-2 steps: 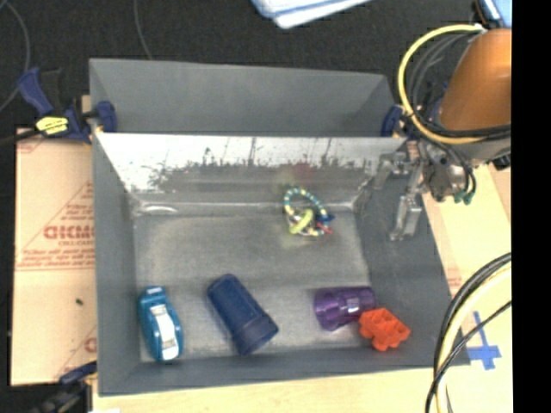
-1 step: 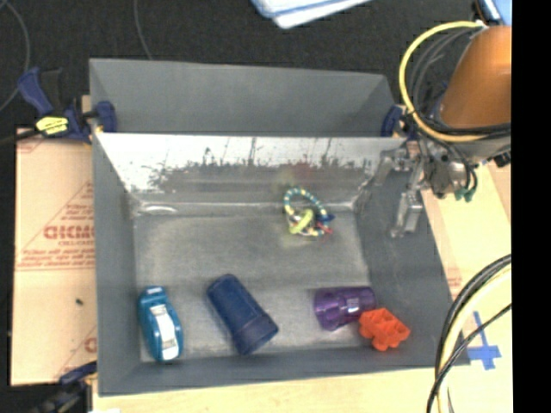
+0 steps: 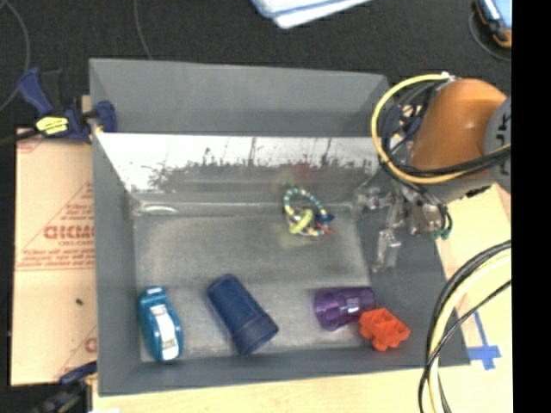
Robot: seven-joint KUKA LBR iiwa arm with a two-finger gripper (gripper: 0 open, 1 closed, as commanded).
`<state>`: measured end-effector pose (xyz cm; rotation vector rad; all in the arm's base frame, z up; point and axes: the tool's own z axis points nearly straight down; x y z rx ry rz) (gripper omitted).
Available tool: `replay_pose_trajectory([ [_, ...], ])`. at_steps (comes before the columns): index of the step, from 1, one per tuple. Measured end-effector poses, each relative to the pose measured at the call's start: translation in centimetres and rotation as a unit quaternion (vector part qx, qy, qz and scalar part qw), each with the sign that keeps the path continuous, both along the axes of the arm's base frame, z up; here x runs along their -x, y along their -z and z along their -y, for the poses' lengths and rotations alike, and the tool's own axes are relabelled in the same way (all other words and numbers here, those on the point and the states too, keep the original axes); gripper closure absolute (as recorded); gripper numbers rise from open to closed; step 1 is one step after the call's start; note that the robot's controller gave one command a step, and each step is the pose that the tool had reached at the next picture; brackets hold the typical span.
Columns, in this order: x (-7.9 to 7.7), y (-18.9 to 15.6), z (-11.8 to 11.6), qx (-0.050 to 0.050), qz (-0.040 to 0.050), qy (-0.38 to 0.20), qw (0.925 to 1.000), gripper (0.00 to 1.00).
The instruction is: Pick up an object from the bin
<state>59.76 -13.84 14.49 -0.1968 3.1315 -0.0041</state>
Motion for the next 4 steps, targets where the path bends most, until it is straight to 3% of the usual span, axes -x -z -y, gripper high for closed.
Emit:
replay_pose_trajectory([
  [1,2.1,4.5,-1.1,0.000,0.0009,-0.042,0.9991,0.00],
  [2,4.2,7.0,0.7,0.003,0.0057,-0.070,0.9975,0.00],
  [3,7.7,7.4,-1.1,0.001,0.0034,-0.035,0.9994,1.00],
  [4,7.4,7.2,-1.2,0.002,0.0069,-0.036,0.9993,0.00],
])
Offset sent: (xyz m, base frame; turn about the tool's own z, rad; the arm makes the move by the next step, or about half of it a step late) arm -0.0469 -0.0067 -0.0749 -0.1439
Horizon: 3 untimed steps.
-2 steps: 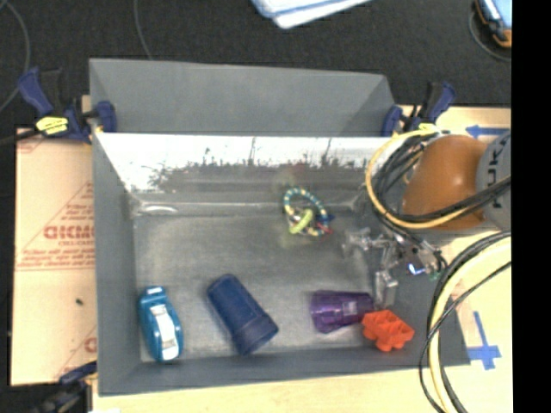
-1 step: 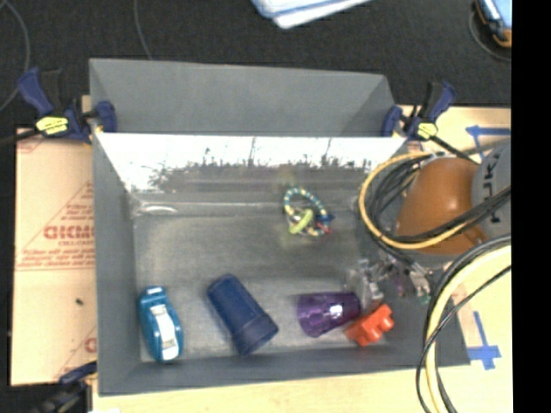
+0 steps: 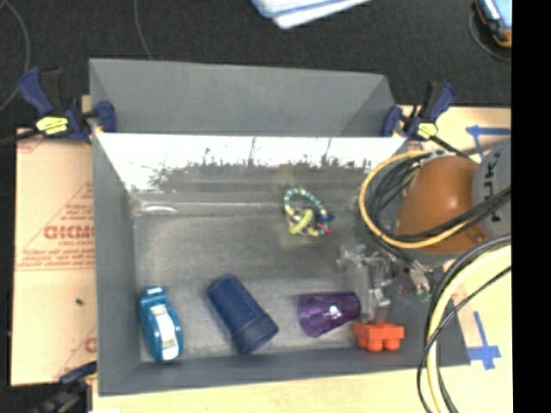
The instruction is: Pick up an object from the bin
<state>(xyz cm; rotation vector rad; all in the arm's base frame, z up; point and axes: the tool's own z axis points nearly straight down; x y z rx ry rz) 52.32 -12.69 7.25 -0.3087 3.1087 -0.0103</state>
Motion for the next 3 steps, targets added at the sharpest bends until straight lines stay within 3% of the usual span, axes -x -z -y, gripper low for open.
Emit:
replay_pose_trajectory([
  [1,0.0,0.0,0.0,0.000,-0.0001,-0.001,1.0000,0.00],
  [2,3.1,-0.8,-2.2,0.006,0.0173,-0.050,0.9986,0.00],
  [3,4.0,0.1,-8.4,0.000,0.0025,-0.062,0.9980,0.00],
])
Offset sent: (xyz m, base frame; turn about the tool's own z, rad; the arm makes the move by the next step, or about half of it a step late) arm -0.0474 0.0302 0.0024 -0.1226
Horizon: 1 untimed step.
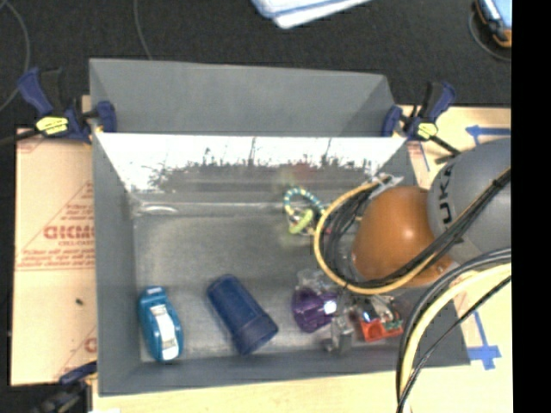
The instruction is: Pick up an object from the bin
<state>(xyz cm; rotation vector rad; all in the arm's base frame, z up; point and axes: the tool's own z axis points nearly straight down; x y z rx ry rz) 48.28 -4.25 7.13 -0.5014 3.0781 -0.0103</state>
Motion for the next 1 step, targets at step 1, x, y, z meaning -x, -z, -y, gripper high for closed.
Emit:
replay_pose_trajectory([
  [1,0.63,-0.04,3.60,0.007,0.0172,-0.045,0.9988,0.00],
])
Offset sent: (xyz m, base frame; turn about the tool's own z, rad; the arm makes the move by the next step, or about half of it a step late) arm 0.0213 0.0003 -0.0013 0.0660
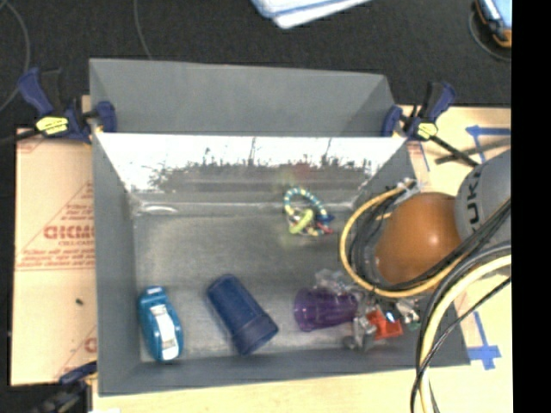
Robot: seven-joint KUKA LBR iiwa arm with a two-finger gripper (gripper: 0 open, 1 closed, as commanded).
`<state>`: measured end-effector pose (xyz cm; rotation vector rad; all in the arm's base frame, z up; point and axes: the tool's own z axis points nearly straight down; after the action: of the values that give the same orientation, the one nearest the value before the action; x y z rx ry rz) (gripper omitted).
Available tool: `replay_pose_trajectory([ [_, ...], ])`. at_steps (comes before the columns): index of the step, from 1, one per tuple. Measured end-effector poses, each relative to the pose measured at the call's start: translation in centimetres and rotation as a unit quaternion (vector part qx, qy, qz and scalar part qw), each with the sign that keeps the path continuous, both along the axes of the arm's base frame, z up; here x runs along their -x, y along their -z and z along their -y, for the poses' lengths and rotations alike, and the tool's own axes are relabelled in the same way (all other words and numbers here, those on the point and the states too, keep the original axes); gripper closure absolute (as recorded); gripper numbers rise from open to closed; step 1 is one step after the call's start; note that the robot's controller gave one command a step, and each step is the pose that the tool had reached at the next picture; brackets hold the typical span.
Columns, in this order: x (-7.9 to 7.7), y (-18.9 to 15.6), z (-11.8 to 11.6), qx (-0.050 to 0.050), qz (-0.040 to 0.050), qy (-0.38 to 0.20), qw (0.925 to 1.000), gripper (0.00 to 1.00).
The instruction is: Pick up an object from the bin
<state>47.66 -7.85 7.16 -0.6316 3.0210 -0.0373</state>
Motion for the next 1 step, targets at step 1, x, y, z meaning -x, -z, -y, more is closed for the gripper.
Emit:
replay_pose_trajectory([
  [1,-2.90,0.12,-3.70,-0.009,-0.0152,0.076,0.9970,0.00],
])
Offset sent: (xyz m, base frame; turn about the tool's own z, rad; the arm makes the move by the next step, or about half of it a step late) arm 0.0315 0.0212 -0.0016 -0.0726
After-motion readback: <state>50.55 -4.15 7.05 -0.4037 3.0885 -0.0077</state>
